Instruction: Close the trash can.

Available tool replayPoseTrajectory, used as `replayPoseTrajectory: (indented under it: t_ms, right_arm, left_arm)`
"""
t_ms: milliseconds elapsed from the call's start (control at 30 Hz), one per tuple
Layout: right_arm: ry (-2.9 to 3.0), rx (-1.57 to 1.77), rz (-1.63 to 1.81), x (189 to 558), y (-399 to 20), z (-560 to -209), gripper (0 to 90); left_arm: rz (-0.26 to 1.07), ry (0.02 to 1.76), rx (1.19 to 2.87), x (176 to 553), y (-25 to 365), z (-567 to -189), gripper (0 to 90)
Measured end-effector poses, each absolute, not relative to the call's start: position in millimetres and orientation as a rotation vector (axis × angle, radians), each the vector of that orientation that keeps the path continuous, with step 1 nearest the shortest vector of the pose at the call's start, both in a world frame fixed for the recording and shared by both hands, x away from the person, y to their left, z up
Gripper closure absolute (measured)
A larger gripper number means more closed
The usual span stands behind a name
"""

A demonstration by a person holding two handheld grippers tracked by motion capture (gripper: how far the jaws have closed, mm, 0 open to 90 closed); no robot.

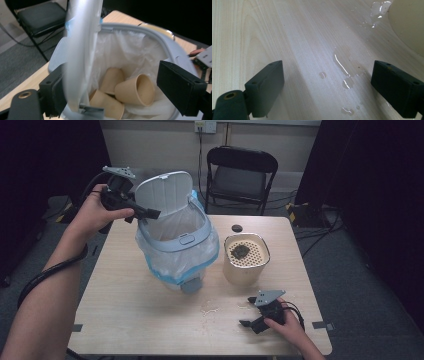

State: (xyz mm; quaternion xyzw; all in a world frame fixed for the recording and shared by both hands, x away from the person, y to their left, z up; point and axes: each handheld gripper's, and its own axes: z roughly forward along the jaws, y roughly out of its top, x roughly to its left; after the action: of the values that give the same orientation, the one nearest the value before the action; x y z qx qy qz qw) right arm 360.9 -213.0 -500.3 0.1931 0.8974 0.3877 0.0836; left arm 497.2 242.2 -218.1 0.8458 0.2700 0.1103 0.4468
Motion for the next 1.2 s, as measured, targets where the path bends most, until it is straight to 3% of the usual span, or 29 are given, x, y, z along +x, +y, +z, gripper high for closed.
replayPoseTrajectory:
  t_ms: [467,700,1033,1133,1200]
  right_arm:
    - [2.679,0.577,1.157,361,-213,-500,10.7]
    - [2.679,0.577,1.157,361,-213,-500,10.7]
    - [2.679,0.575,1.157,361,-213,-500,10.7]
    - [2.679,0.577,1.157,361,-213,-500,10.7]
    - [2.678,0.575,1.157,361,-213,-500,10.7]
  left_arm:
    - [0.187,0.573,2.207,478,220,-216,15.9]
    - [0.166,0.514,2.257,468,210,-212,22.0]
    - [0.111,0.586,2.233,470,207,-216,56.4]
    - [0.094,0.622,2.233,471,204,-220,57.1]
    - [0.114,0.626,2.262,472,200,-222,63.8]
